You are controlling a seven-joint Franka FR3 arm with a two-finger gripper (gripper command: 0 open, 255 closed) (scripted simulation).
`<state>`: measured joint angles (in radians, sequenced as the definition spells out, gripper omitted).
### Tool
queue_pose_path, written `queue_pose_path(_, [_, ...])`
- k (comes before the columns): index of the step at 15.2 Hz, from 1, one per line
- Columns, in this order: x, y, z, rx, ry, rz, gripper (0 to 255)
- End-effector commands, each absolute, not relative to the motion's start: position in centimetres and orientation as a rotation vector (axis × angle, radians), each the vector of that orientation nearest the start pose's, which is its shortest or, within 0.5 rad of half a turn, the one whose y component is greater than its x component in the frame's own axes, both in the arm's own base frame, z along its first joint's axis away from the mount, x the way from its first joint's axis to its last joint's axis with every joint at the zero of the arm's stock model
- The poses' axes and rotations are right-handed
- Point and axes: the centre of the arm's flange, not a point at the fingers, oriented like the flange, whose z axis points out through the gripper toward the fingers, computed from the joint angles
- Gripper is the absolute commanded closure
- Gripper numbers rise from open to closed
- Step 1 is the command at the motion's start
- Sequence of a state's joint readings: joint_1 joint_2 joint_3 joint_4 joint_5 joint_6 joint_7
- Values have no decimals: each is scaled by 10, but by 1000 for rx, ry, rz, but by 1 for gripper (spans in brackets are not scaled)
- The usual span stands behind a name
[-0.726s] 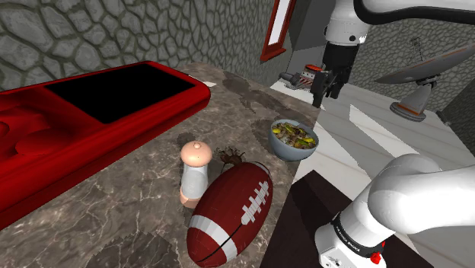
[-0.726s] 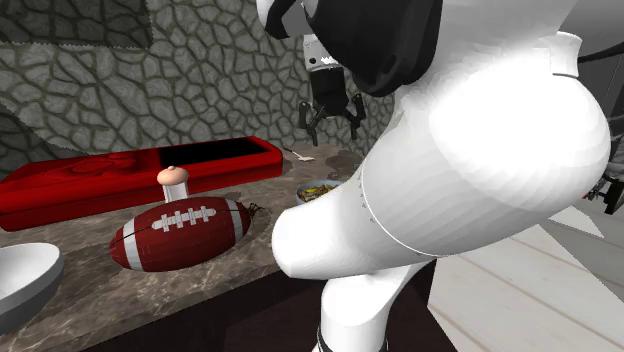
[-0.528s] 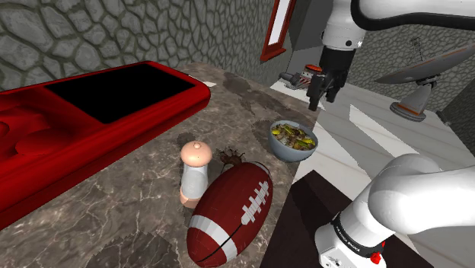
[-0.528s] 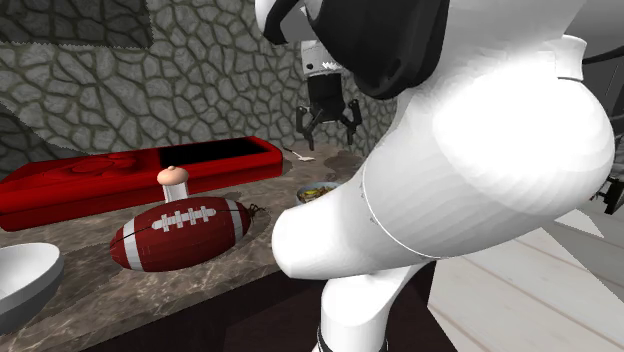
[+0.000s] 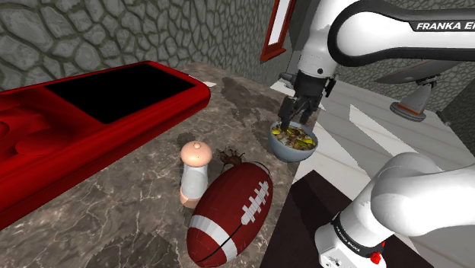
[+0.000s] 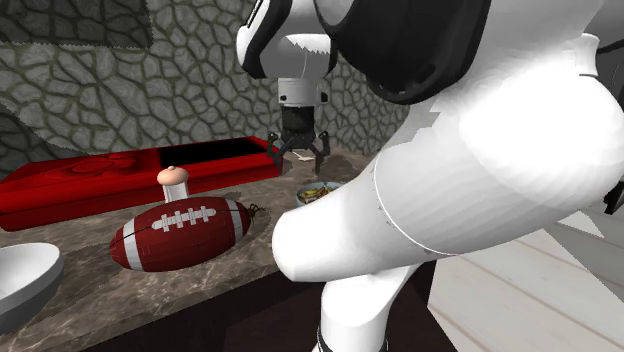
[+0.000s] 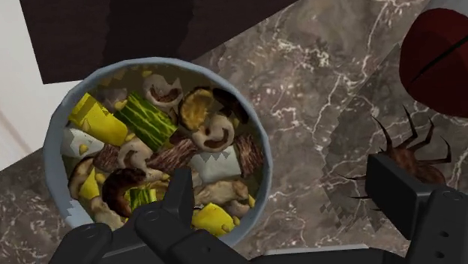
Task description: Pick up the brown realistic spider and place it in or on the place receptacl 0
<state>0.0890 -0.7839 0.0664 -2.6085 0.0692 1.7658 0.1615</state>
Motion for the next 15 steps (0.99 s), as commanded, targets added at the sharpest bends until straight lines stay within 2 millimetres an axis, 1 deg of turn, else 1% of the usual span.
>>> queue_pose_path(1, [305,69,467,-3096,79,67,0])
queue_pose_path(7, [315,118,422,-3003,106,-9,0])
queue_pose_path(12, [326,162,388,-2924,128,-68,0])
queue_pose_path(13, [326,163,388,-2922,129,-69,0])
queue_pose_path(15, [326,165,377,-2922,129,-69,0])
